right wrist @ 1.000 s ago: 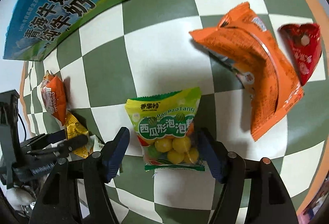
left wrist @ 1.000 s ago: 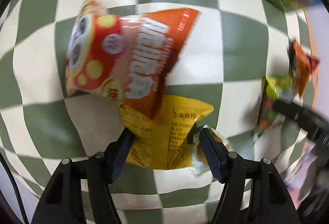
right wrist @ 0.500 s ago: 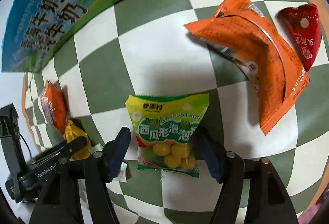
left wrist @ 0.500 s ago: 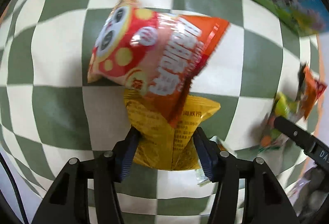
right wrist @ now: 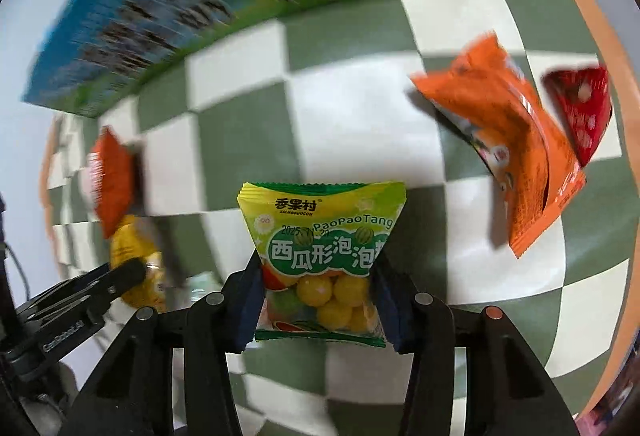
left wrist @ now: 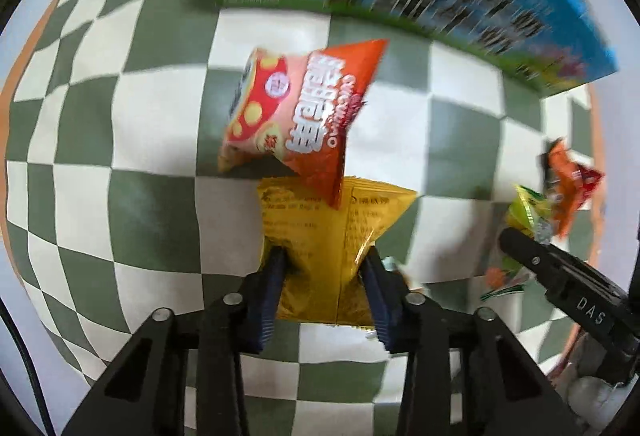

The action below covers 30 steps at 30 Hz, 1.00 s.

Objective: Organize snacks
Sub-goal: 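Carry the yellow pack and green candy bag into the box and open both tools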

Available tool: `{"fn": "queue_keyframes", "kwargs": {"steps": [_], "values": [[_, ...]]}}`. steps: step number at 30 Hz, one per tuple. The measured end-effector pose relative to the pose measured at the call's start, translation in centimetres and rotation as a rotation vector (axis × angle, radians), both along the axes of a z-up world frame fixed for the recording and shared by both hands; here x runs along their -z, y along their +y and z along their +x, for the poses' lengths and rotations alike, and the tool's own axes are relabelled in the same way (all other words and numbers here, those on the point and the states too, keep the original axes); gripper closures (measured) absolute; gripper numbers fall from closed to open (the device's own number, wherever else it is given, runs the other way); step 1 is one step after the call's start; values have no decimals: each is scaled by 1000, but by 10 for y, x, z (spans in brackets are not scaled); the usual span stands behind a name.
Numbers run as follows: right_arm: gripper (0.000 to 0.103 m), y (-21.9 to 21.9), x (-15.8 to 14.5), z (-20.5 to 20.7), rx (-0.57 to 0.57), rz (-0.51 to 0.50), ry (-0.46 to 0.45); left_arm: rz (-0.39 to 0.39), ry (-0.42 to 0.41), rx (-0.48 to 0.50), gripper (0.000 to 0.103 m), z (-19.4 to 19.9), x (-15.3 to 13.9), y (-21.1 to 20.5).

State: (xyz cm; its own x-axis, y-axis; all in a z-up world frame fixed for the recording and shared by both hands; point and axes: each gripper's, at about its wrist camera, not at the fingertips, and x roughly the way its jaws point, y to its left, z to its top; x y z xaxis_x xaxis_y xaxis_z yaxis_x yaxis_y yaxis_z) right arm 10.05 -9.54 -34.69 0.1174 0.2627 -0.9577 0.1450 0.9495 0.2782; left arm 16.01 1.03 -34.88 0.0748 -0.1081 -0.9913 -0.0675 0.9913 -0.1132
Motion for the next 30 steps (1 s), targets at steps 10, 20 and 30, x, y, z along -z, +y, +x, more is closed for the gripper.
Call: {"fn": "queue_keyframes", "kwargs": {"steps": [10, 20, 30], "values": [[51, 18, -80, 42, -70, 37, -143, -47, 64, 86, 65, 49, -9, 16], [51, -23, -35, 35, -43, 37, -31, 17, 146, 93, 56, 28, 59, 12], [52, -24, -39, 21, -49, 68, -34, -48, 23, 81, 68, 14, -18, 21]]}}
